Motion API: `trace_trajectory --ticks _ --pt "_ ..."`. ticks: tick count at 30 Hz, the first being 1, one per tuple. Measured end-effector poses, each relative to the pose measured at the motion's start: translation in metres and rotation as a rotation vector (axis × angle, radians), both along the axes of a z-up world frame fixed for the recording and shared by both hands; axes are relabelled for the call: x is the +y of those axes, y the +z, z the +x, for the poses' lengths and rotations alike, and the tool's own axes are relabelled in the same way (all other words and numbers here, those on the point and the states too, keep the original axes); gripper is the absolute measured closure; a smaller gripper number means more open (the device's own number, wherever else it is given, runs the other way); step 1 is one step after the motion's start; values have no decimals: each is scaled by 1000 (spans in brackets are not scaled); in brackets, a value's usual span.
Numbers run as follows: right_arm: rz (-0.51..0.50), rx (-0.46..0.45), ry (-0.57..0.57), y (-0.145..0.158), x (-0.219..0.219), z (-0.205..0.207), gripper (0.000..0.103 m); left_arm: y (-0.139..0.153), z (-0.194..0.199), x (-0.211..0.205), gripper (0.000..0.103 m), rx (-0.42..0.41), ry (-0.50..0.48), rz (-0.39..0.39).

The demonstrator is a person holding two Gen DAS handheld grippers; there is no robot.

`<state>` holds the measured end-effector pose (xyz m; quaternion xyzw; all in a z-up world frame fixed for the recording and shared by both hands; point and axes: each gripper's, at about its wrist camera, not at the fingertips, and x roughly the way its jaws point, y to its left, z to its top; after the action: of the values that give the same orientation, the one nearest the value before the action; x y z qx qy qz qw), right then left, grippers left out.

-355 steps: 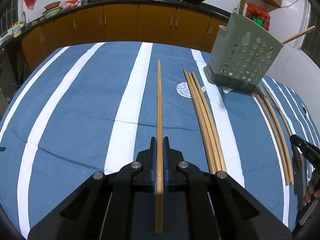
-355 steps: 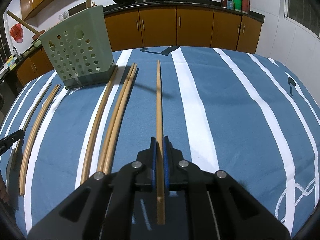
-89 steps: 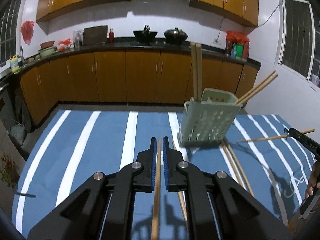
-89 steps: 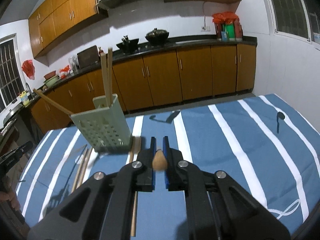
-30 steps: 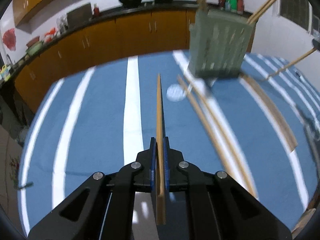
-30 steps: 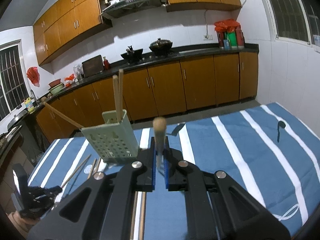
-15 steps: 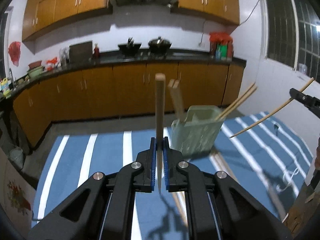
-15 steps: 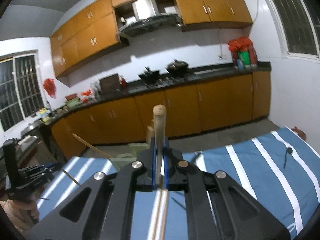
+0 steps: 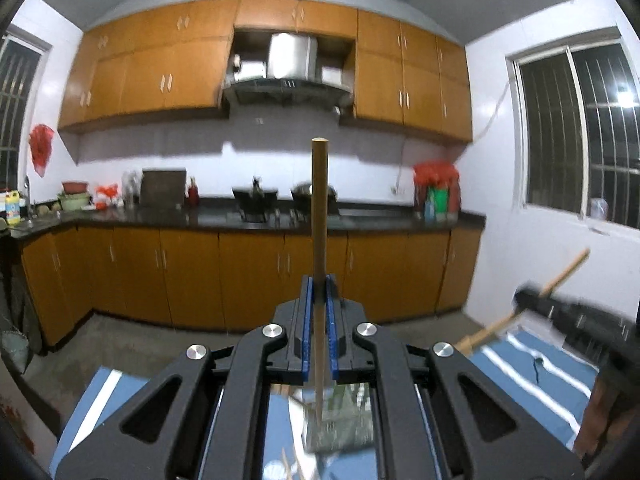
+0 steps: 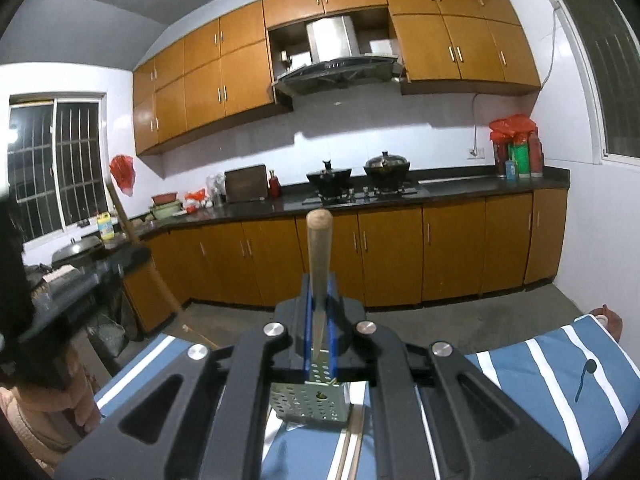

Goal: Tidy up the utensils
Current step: 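Raise both chopsticks upright and carry them over the green holder, then open both tools to drop the chopsticks into the green holder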

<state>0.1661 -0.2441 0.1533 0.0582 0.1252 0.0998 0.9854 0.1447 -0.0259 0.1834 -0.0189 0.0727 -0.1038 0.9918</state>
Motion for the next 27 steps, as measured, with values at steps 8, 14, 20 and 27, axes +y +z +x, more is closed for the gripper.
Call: trace_trajectory --ticks 8,14,20,27 --pt "-17 92 -12 -23 7 42 95 -21 36 -18 96 -53 45 -57" --pt "-19 136 -5 -40 9 55 95 -56 52 -22 96 34 7 -86" --pt "-11 153 4 -47 9 55 88 -72 52 -17 72 94 -1 -89" --pt "4 105 -9 -31 3 38 87 -56 38 -8 64 66 6 -95"
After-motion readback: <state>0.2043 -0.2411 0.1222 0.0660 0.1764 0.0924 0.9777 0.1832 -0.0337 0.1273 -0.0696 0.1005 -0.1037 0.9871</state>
